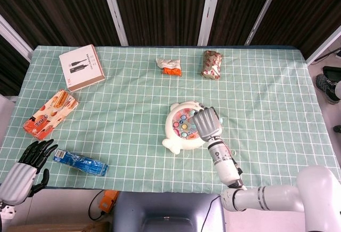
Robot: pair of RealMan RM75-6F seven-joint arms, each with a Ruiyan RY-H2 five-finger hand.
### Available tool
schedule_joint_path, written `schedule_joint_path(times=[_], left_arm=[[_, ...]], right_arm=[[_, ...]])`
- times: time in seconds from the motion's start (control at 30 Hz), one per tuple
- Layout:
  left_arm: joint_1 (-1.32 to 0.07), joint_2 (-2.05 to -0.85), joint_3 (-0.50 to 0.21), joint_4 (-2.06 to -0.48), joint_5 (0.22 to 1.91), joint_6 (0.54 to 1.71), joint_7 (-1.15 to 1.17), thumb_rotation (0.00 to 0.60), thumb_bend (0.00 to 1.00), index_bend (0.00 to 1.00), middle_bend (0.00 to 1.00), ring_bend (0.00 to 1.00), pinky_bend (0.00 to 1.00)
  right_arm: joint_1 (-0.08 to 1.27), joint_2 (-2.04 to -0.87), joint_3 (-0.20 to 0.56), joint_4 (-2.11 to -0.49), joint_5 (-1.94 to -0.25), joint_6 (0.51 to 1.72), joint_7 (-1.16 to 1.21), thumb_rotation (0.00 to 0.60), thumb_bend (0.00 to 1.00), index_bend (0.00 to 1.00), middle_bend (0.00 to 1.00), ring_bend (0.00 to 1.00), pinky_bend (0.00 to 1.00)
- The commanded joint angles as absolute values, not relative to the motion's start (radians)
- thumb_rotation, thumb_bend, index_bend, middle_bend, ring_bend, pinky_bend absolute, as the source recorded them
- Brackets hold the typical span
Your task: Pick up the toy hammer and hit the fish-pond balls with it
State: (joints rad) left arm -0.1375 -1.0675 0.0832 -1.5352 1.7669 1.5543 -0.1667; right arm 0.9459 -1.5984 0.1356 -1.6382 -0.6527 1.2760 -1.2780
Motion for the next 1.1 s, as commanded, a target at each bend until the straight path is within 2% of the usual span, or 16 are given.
schedule_joint_path(times=[0.03,0.4,0.77,1.1], left_arm=[[-0.137,-1.067,0.083,-1.535,1.766,1.555,-0.167,0.6,0.71,0.0,0.0,0.0,0.0],[-0.139,-1.066,0.082,-1.535,1.763,1.552,-0.172,0.6,0.71,0.0,0.0,0.0,0.0],[-0.139,-1.062,0.08,-1.532,1.76,1.553,-0.185,0.6,0.71,0.0,0.0,0.0,0.0],[-0.139,-1.063,0.08,-1.532,1.759,1.553,-0.184,0.6,0.71,0.0,0.0,0.0,0.0]], right_arm=[[0.945,-1.595,0.14,-1.641,-0.657,1.28,-1.27,0.6,0.64,0.94,0.62,0.68,0.74],[0.954,-1.618,0.181,-1.578,-0.74,1.317,-1.2,0.6,0.64,0.94,0.62,0.68,0.73],[0.97,-1.677,0.179,-1.482,-0.703,1.296,-1.253,0.6,0.64,0.93,0.62,0.68,0.73],[0.97,-1.684,0.175,-1.472,-0.669,1.283,-1.292,0.6,0.64,0.93,0.62,0.68,0.73]])
